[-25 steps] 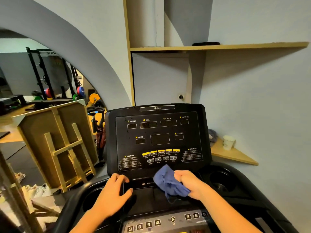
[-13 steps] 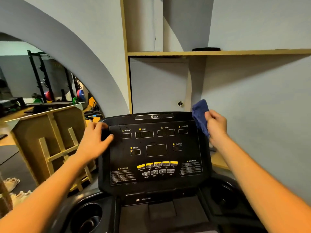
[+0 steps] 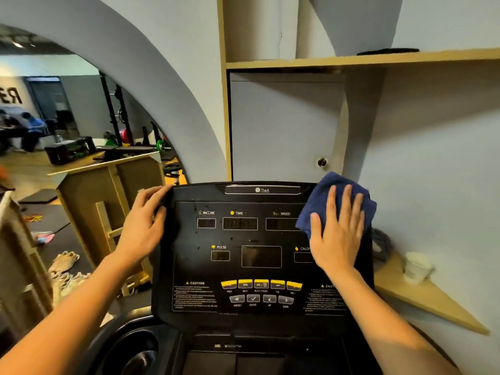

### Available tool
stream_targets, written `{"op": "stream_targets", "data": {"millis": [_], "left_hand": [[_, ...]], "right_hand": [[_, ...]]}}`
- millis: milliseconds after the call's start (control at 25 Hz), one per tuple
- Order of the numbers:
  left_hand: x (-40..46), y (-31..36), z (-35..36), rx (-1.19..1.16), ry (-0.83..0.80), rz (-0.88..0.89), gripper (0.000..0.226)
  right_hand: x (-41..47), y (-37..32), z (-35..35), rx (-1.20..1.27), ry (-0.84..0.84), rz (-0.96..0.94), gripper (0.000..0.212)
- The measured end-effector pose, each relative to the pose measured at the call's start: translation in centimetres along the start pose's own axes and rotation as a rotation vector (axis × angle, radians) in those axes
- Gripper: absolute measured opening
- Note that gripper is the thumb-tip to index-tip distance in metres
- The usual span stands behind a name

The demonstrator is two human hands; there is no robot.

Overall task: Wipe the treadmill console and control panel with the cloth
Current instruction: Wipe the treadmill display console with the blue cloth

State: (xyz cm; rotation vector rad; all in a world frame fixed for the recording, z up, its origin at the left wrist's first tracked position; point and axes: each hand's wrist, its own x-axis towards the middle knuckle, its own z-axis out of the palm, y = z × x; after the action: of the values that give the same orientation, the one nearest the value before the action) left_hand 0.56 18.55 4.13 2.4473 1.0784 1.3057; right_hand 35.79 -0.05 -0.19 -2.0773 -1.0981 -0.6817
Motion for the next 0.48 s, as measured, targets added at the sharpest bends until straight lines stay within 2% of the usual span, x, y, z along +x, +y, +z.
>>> {"op": "stream_targets", "data": {"millis": [280,480], "left_hand": [[0.3,-1.5,-0.2,-0.071,-0.026,0.033,0.062],[0.6,-2.1,-0.7,-0.154,-0.074,0.043,0.061]], "right_hand": [[0.2,-2.2,1.3,-0.127,0.019,0.053,0.068],[-0.2,-7.0,2.3,-0.14,-0.007,0.015,0.068]]}}
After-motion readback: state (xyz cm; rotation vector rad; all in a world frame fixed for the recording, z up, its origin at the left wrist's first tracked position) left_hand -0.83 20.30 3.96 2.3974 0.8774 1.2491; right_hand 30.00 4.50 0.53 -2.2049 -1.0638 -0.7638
